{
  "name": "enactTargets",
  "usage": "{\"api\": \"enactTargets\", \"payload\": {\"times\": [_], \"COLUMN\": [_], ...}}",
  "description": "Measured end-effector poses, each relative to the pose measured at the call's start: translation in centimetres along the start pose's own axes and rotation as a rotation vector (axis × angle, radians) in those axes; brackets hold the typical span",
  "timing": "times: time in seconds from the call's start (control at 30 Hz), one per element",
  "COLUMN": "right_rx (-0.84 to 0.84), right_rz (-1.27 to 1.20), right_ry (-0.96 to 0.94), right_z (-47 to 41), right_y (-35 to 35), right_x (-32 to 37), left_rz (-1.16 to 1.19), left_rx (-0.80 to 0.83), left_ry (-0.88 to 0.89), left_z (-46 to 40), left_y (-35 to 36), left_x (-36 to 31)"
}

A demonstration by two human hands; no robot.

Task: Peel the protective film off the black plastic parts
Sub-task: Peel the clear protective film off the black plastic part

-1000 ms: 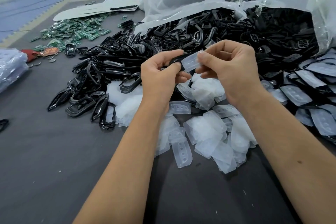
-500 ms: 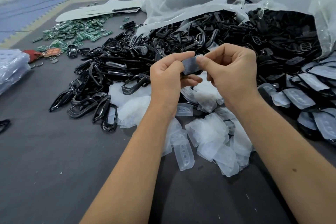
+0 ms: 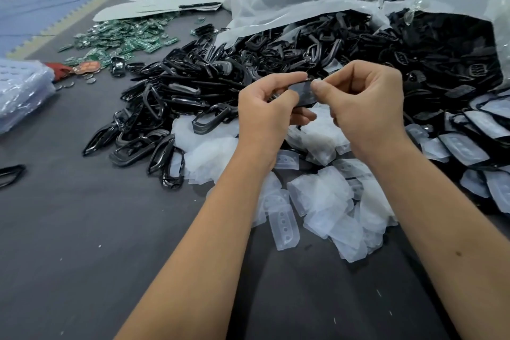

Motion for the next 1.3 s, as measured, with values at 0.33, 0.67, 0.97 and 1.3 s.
{"api": "enactTargets", "payload": {"times": [0.33, 0.67, 0.97, 1.3], "right_rx": [0.056, -0.005, -0.027, -0.063], "right_rz": [0.002, -0.092, -0.084, -0.075], "right_ry": [0.048, 0.133, 0.111, 0.125], "right_z": [0.1, 0.6, 0.7, 0.7], "right_y": [0.1, 0.6, 1.0, 1.1], "right_x": [0.2, -0.1, -0.5, -0.6], "left_rz": [-0.046, -0.034, -0.048, -0.003], "left_rx": [-0.002, 0.007, 0.01, 0.027], "left_ry": [0.008, 0.002, 0.035, 0.016], "left_z": [0.1, 0.1, -0.1, -0.1], "left_y": [-0.2, -0.3, -0.4, -0.7], "left_x": [0.1, 0.3, 0.6, 0.6]}}
Point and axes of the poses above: each hand's wrist, its own z-axis away from the middle knuckle, its own y-axis out of the palm, x = y × z, the point moved 2 cm from there along -z, towards the middle knuckle, and after that the axes turned 7 degrees about y, right-handed, at the moved point
